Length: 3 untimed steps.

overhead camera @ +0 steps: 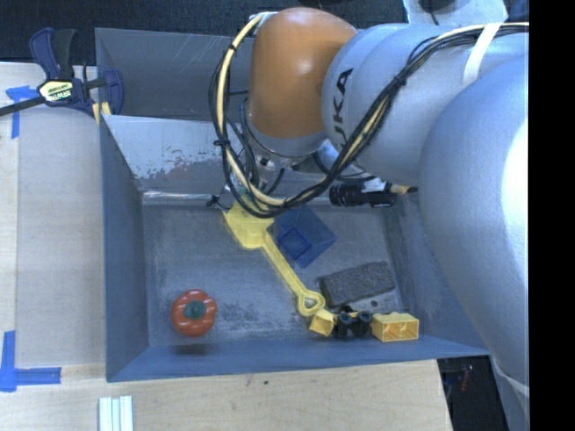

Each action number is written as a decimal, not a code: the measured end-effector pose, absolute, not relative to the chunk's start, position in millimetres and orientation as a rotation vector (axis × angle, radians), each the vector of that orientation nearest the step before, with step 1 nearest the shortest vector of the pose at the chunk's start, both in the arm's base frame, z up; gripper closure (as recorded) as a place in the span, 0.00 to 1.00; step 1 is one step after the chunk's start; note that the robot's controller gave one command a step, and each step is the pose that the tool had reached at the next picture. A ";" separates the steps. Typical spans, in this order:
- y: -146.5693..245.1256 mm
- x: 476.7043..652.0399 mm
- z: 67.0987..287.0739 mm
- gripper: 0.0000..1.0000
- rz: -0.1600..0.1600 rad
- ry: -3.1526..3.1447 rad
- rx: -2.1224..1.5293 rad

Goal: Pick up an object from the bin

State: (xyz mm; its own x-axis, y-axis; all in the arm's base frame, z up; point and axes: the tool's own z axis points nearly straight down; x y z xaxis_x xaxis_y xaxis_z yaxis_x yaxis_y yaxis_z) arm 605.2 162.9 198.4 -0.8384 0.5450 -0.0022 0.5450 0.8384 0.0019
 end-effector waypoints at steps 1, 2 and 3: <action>154.3 622.3 214.7 1.00 0.006 3.091 0.503; 154.0 619.8 207.0 1.00 0.008 3.087 0.503; 163.7 583.1 260.9 0.00 0.004 3.121 -0.183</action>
Offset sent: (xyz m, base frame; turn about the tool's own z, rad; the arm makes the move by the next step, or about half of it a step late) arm 0.0005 -0.0114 -0.0306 -0.2561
